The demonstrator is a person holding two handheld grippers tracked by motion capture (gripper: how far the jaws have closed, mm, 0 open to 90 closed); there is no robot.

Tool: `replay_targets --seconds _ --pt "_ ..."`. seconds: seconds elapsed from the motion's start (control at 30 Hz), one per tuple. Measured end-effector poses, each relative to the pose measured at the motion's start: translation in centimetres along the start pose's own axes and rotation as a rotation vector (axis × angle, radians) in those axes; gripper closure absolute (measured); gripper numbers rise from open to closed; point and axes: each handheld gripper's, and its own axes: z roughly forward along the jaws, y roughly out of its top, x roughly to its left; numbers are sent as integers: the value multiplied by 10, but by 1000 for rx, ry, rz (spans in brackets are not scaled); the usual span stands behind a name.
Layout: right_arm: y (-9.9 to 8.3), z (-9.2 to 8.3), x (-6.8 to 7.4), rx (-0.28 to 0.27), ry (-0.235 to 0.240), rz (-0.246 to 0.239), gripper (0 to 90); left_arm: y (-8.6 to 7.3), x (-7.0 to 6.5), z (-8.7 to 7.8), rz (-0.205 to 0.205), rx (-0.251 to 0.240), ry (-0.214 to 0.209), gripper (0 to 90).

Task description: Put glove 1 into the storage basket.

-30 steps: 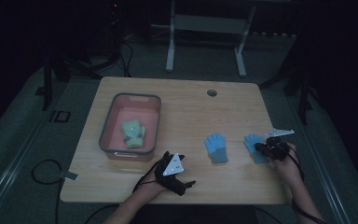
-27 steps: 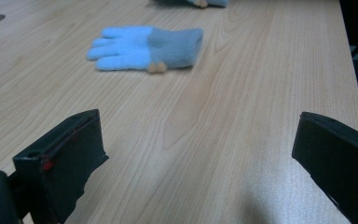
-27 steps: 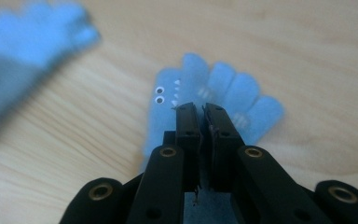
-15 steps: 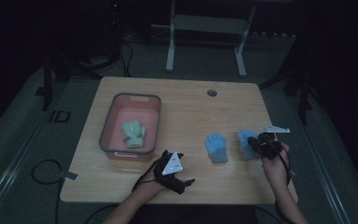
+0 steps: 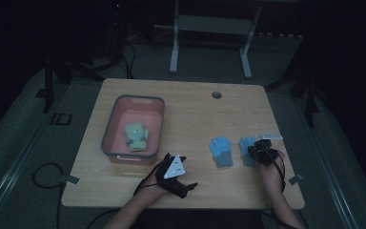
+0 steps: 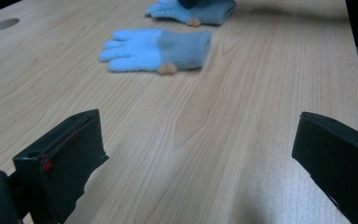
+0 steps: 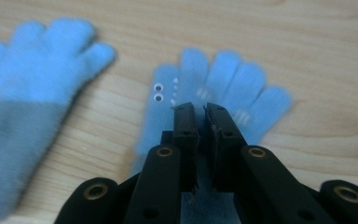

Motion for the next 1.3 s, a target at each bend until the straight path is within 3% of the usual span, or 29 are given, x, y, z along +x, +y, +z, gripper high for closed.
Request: replay_targets --seconds 0.17,0.33,0.43,0.57,0.8,1.03,1.13,1.3 --pt "-1 1 -4 -1 13 0 759 -1 0 1 2 8 -3 22" --pt "5 -12 -10 -47 43 -56 727 -1 -1 2 12 17 -7 21" --pt "8 -19 -17 -81 122 -115 689 -2 -1 2 13 24 -12 21" --pt "7 -23 -26 -81 195 -187 658 -1 -1 3 12 20 -13 21" --pt "2 -16 -41 -43 268 -213 627 -1 -1 3 12 22 -12 21" --pt "-3 -5 -44 -14 276 -216 611 -1 -2 3 14 23 -13 21" --pt "-6 -1 -40 -2 249 -251 624 -1 -1 2 12 21 -13 21" --pt "-9 1 -37 -7 225 -250 648 -1 -2 3 13 23 -14 21"
